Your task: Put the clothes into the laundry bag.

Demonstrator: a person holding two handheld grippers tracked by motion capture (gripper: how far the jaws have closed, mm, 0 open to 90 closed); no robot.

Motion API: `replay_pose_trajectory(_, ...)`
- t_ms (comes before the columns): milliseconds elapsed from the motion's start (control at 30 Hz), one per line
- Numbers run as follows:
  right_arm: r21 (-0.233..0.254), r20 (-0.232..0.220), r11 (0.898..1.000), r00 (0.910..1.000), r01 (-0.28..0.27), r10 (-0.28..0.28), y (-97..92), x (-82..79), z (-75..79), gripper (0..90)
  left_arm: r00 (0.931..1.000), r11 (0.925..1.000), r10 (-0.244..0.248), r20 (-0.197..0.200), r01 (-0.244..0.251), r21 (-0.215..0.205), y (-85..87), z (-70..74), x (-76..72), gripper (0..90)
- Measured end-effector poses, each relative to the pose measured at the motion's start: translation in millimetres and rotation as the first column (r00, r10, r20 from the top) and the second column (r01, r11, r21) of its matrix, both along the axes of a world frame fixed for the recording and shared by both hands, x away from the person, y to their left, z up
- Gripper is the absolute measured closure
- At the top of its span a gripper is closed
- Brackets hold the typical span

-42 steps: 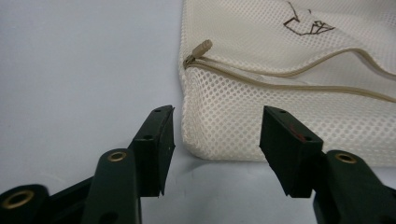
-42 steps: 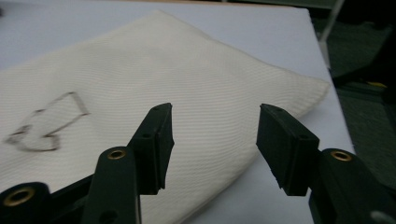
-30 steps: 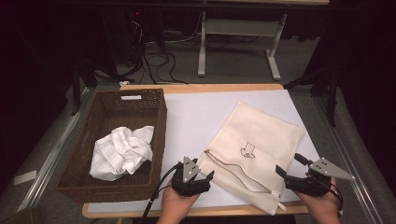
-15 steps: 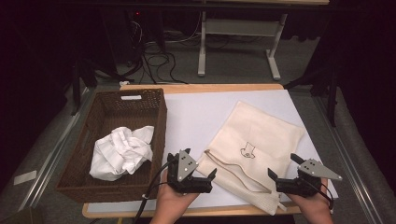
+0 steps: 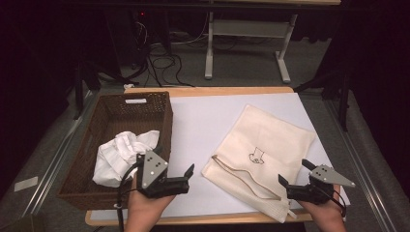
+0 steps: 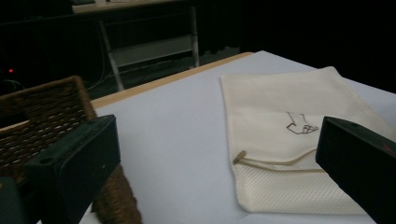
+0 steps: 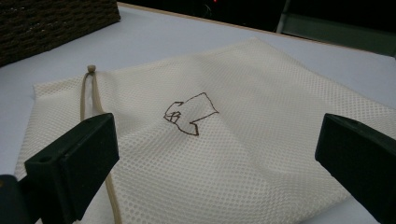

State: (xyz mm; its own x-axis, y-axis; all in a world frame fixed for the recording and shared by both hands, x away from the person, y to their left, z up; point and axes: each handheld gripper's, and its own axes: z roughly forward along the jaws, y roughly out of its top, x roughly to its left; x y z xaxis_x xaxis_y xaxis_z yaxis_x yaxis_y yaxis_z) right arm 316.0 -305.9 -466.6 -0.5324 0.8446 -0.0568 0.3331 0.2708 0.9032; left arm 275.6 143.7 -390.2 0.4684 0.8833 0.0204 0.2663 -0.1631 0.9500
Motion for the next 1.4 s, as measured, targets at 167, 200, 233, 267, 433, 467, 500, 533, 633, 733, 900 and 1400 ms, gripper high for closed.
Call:
replay_pose_trajectory(167, 0.01, 0.002, 1.0, 1.0, -0.001, 0.001, -1.4, -1.2, 0.8, 0.2, 0.996, 0.9961, 0.086, -0.026, -0.086, -0.02, 35.0, -3.9, 2.8, 0.6)
replay_pose_trajectory(200, 0.007, 0.008, 1.0, 1.0, -0.003, 0.003, -2.2, -0.7, 0.9, 0.2, 0.9931, 0.9931, 0.114, -0.028, -0.114, -0.028, 44.3, -4.8, 3.0, 0.6)
replay_pose_trajectory(233, 0.011, 0.003, 1.0, 1.0, 0.004, -0.004, -2.8, -0.6, 0.9, 0.2, 0.9912, 0.9908, 0.128, -0.031, -0.13, -0.038, 52.2, -5.5, 2.8, 0.6)
replay_pose_trajectory(267, 0.011, 0.003, 1.0, 1.0, 0.004, -0.004, -3.6, -0.2, 0.8, 0.2, 0.9889, 0.9883, 0.144, -0.035, -0.146, -0.045, 59.9, -5.9, 2.4, 0.6)
replay_pose_trajectory(433, 0.015, 0.002, 1.0, 1.0, 0.009, -0.009, -5.4, -0.1, 0.6, 0.2, 0.9713, 0.9698, 0.236, -0.032, -0.237, -0.056, 93.0, -7.1, -1.8, 0.6)
replay_pose_trajectory(467, 0.015, 0.001, 1.0, 0.9999, 0.011, -0.011, -5.6, -0.1, 0.6, 0.2, 0.968, 0.9662, 0.249, -0.032, -0.25, -0.061, 99.0, -7.2, -2.9, 0.6)
replay_pose_trajectory(500, 0.019, -0.002, 1.0, 0.9999, 0.012, -0.012, -5.8, 0.1, 0.5, 0.2, 0.9643, 0.9622, 0.263, -0.031, -0.264, -0.066, 104.7, -7.5, -3.9, 0.6)
replay_pose_trajectory(533, 0.022, -0.004, 1.0, 0.9999, 0.012, -0.012, -6.2, 0.4, 0.4, 0.2, 0.9601, 0.9574, 0.278, -0.031, -0.279, -0.073, 109.8, -7.9, -4.7, 0.6)
replay_pose_trajectory(633, 0.026, -0.002, 1.0, 1.0, 0.008, -0.008, -6.6, 0.7, 0.5, 0.2, 0.9447, 0.9422, 0.327, -0.027, -0.328, -0.069, 125.1, -8.5, -8.2, 0.6)
replay_pose_trajectory(733, 0.025, -0.005, 1.0, 0.9999, 0.011, -0.01, -6.1, 0.6, 0.2, 0.2, 0.9388, 0.9352, 0.344, -0.027, -0.345, -0.082, 133.8, -9.0, -11.5, 0.7)
replay_pose_trajectory(900, 0.024, -0.007, 1.0, 0.9999, 0.012, -0.012, -5.2, 1.3, -0.4, 0.2, 0.9336, 0.9293, 0.357, -0.031, -0.358, -0.09, 129.6, -10.1, -10.5, 0.7)
replay_pose_trajectory(1400, 0.028, -0.01, 1.0, 0.9999, -0.009, 0.009, -7.4, 2.7, -0.8, 0.2, 0.948, 0.9553, 0.29, -0.131, -0.295, -0.018, 97.9, -8.8, 36.8, 0.7)
